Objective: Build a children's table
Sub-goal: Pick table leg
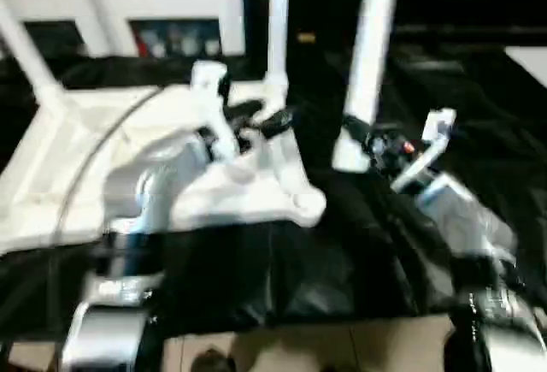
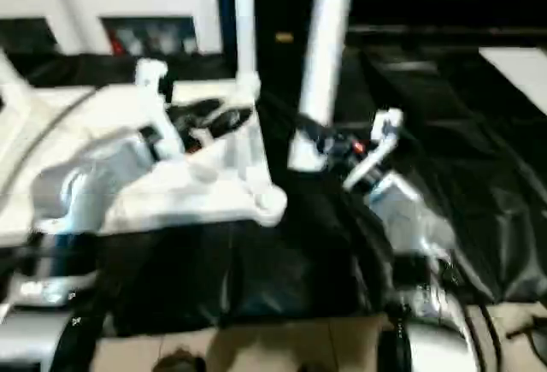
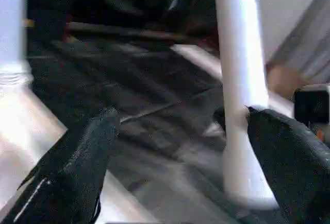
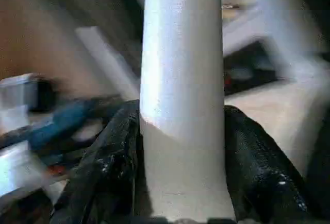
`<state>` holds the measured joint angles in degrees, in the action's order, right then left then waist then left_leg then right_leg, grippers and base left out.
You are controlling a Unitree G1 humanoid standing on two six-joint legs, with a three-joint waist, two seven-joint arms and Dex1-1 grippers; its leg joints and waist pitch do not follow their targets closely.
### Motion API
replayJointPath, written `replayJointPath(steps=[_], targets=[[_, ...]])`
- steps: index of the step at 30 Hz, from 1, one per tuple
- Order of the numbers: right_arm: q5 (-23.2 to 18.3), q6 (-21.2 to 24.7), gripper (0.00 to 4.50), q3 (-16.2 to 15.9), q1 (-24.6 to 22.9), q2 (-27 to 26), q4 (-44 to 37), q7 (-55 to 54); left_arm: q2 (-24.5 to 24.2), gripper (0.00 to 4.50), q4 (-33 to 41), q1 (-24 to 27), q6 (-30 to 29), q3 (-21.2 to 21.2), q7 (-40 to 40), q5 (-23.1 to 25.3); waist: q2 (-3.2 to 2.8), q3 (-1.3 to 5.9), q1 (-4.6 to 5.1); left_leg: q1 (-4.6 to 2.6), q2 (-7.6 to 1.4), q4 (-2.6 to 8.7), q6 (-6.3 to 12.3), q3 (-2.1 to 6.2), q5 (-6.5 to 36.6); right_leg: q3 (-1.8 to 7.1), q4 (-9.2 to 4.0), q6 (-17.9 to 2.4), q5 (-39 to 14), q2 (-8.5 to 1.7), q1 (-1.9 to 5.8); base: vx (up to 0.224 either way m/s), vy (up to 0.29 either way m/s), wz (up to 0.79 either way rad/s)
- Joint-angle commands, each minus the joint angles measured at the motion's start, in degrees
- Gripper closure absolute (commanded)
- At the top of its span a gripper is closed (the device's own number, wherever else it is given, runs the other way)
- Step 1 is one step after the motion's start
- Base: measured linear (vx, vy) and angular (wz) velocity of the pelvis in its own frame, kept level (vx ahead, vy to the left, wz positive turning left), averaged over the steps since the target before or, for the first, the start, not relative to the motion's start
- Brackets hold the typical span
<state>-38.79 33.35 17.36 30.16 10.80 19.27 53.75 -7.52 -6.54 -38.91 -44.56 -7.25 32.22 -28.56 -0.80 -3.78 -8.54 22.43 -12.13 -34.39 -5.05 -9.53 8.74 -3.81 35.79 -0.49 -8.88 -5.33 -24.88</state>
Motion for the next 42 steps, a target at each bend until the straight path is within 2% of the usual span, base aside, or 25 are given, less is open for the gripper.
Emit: replayJointPath(steps=[1,2,3,4,5,6,9,10,11,13,15,18,21,22,23,24,25,27,30,31,34,37,38,40,42], targets=[[-2.73,2.41,2.61,-1.79,-1.28,1.05,-4.43,2.26,0.28,0.0,0.2,-0.96,-1.62,-1.29,0.0,-2.13,0.83,4.69,-0.31,-0.93,0.1,3.67,2.11,-0.63,15.64,1.05,-5.19,-9.23,-21.07,-1.81,3.98,0.0,0.0,0.0],[-3.71,4.87,2.61,-3.67,-3.54,1.61,-7.68,4.22,1.21,0.0,-0.06,-1.51,-2.83,-2.14,0.05,-4.03,0.71,4.57,-0.24,-1.08,0.06,3.83,1.53,-0.51,16.65,1.2,-5.59,-7.81,-23.51,-1.85,3.47,0.0,0.0,0.0],[-3.95,7.21,2.61,-6.5,-5.39,2.62,-10.2,6.73,2.4,0.0,-0.37,-2.2,-4.2,-3.02,-0.2,-5.95,1.44,4.49,-0.24,-0.95,0.17,3.91,1.23,-0.48,16.74,1.14,-5.93,-6.38,-25.43,-1.96,3.68,0.0,0.0,0.0],[-3.95,7.21,2.61,-6.5,-5.39,2.62,-10.2,6.73,2.4,0.0,-0.37,-2.2,-4.2,-3.02,-0.2,-5.95,1.17,4.48,-0.39,-0.98,0.28,3.89,1.19,-0.46,16.53,1.12,-5.99,-5.89,-26.09,-1.91,3.68,0.0,0.0,0.0],[-3.11,9.42,2.61,-9.75,-6.89,3.58,-12.72,8.92,3.83,0.0,-0.65,-3.05,-5.94,-3.98,-0.76,-8.11,1.14,4.38,-0.37,-0.92,0.25,4.0,0.78,-0.34,17.34,1.02,-6.44,-4.56,-28.49,-2.0,3.51,0.0,0.0,0.0],[-3.04,9.54,2.61,-9.95,-6.96,3.64,-12.85,9.05,3.92,0.0,-0.66,-3.1,-6.04,-4.03,-0.81,-8.24,1.36,4.45,-0.36,-0.72,0.34,3.97,0.68,-0.32,16.92,0.98,-6.5,-4.07,-28.75,-2.04,3.65,0.0,0.0,0.0],[-1.71,10.23,2.61,-11.33,-7.11,3.95,-13.7,8.87,5.05,0.0,-0.11,-3.64,-7.58,-5.07,-1.14,-10.76,1.3,4.57,-0.28,-0.63,0.13,4.25,0.23,-0.02,16.46,0.79,-6.53,-3.24,-28.72,-2.19,3.61,0.0,0.0,0.0],[-0.98,10.05,2.61,-11.82,-6.76,4.09,-13.23,8.98,5.46,0.0,0.27,-3.83,-7.96,-5.48,-1.2,-11.76,1.94,4.46,-0.11,-0.77,0.04,4.33,0.44,-0.12,16.85,0.8,-6.78,-3.01,-28.77,-2.11,3.37,0.0,0.0,0.0],[0.23,9.75,2.61,-12.7,-6.11,4.34,-12.4,9.31,6.06,0.0,0.97,-4.1,-8.42,-6.03,-1.11,-13.32,1.62,4.43,-0.16,-0.74,0.11,4.34,0.17,-0.05,17.18,0.78,-6.73,-3.32,-29.05,-2.21,3.43,0.0,0.0,0.0],[0.56,9.8,2.61,-13.45,-5.85,4.72,-12.33,9.26,6.32,0.0,1.5,-4.18,-8.71,-6.19,-1.01,-13.97,1.49,4.34,-0.08,-1.04,-0.01,4.42,0.03,0.02,18.49,0.8,-6.88,-3.29,-29.25,-2.2,3.13,0.0,0.0,0.0],[0.8,10.1,2.61,-14.67,-5.39,5.32,-12.49,8.61,6.62,0.0,2.27,-4.13,-9.32,-6.18,-1.2,-14.68,2.03,4.24,0.05,-1.2,0.03,4.52,-0.03,0.01,19.45,0.73,-7.04,-2.98,-29.99,-2.26,3.27,0.0,0.0,0.0],[0.47,10.51,2.61,-15.11,-5.31,5.74,-12.91,7.92,6.81,0.0,2.4,-4.06,-9.75,-6.35,-1.84,-14.92,2.0,4.18,-0.03,-1.38,-0.09,4.59,0.03,0.04,19.36,0.9,-7.17,-2.61,-30.39,-2.41,3.17,0.0,0.0,0.0],[0.68,10.81,2.61,-15.39,-4.79,6.21,-12.9,7.54,7.21,0.0,1.96,-4.14,-10.61,-7.61,-3.44,-15.55,2.14,4.46,-0.05,-1.01,-0.18,4.69,-0.17,0.09,17.44,1.06,-6.6,-2.85,-26.94,-2.32,3.61,0.0,0.0,0.0],[1.04,10.73,2.61,-15.41,-4.59,6.33,-12.69,7.39,7.52,0.0,1.65,-4.23,-10.99,-8.33,-3.91,-16.23,2.56,4.49,-0.13,-0.86,-0.15,4.61,-0.07,-0.02,16.18,1.13,-6.32,-3.29,-25.49,-2.34,3.7,0.0,0.0,0.0],[1.75,10.57,2.61,-15.43,-4.28,6.49,-12.27,7.33,7.68,0.0,1.48,-4.24,-11.44,-9.01,-4.44,-17.22,2.35,4.54,-0.23,-1.01,-0.21,4.56,-0.05,-0.1,15.68,1.29,-6.34,-3.86,-24.24,-2.35,3.53,0.0,0.0,0.0],[2.1,10.47,2.62,-15.5,-4.1,6.66,-12.06,7.36,7.65,0.0,1.52,-4.16,-11.65,-9.19,-4.59,-17.68,2.69,4.57,-0.13,-0.92,-0.25,4.54,-0.09,-0.15,15.36,1.3,-6.17,-4.25,-23.29,-2.31,3.63,0.0,0.0,0.0],[2.34,10.41,2.62,-15.61,-3.92,6.86,-11.89,7.36,7.53,0.0,1.67,-4.01,-11.81,-9.18,-4.59,-18.04,2.65,4.69,-0.27,-0.74,-0.27,4.59,-0.2,-0.06,14.34,1.29,-5.82,-4.84,-21.3,-2.3,3.91,0.0,0.0,0.0],[2.97,10.21,2.62,-16.05,-3.62,7.28,-11.7,7.36,7.34,0.0,2.02,-3.79,-12.26,-9.16,-4.25,-18.73,2.77,4.71,-0.26,-0.85,-0.27,4.5,-0.14,-0.17,13.59,1.37,-5.55,-5.75,-18.81,-2.2,3.9,0.0,0.0,0.0],[5.01,9.24,2.62,-18.12,-2.74,8.59,-11.78,6.89,6.77,0.0,2.41,-3.32,-12.14,-6.93,-4.72,-16.71,2.46,4.77,-0.22,-0.93,-0.33,4.42,-0.18,-0.17,12.52,1.46,-5.18,-7.07,-15.25,-2.06,4.05,0.0,0.0,0.0],[5.85,8.79,2.62,-18.99,-2.45,9.04,-11.95,6.67,6.68,0.0,2.41,-3.23,-11.88,-6.02,-5.16,-15.57,2.56,4.79,-0.16,-0.9,-0.25,4.36,-0.09,-0.3,12.06,1.52,-5.03,-7.52,-14.12,-2.05,4.15,0.0,0.0,0.0],[8.33,7.68,2.62,-20.42,-1.72,8.85,-12.55,4.13,7.24,0.0,1.66,-3.56,-10.9,-5.12,-6.87,-13.71,2.46,4.77,-0.18,-0.95,-0.23,4.32,-0.05,-0.33,11.73,1.56,-5.01,-7.64,-13.94,-2.16,4.28,0.0,0.0,0.0],[10.5,6.63,2.62,-21.03,-1.11,8.14,-12.7,1.71,7.76,0.0,0.9,-4.19,-10.13,-4.76,-9.13,-12.5,2.61,4.75,-0.09,-0.87,-0.18,4.36,-0.4,-0.32,11.77,1.54,-5.07,-7.36,-14.5,-2.12,4.4,0.0,0.0,0.0],[12.58,5.58,2.62,-21.25,-0.36,7.03,-12.62,-1.35,8.3,0.29,0.4,-4.75,-8.94,-4.32,-11.76,-10.93,2.53,4.72,-0.1,-0.83,-0.28,4.44,-0.6,-0.24,11.88,1.56,-5.11,-7.16,-14.69,-2.19,4.33,0.0,0.0,0.0],[13.24,5.12,2.62,-21.34,0.0,6.6,-12.47,-2.74,8.51,0.37,0.21,-4.96,-8.4,-4.13,-13.02,-10.29,2.59,4.71,0.07,-0.95,-0.15,4.45,-0.88,-0.24,12.67,1.51,-5.25,-6.59,-15.97,-2.13,4.35,0.0,0.0,0.0],[15.58,3.8,2.62,-21.56,1.0,4.92,-12.36,-7.9,10.06,0.43,-1.55,-6.29,-4.73,-6.08,-19.7,-7.48,2.39,4.62,0.28,-1.1,-0.19,4.54,-1.27,-0.19,13.87,1.52,-5.44,-5.84,-17.24,-2.07,4.18,0.0,0.0,0.0]])
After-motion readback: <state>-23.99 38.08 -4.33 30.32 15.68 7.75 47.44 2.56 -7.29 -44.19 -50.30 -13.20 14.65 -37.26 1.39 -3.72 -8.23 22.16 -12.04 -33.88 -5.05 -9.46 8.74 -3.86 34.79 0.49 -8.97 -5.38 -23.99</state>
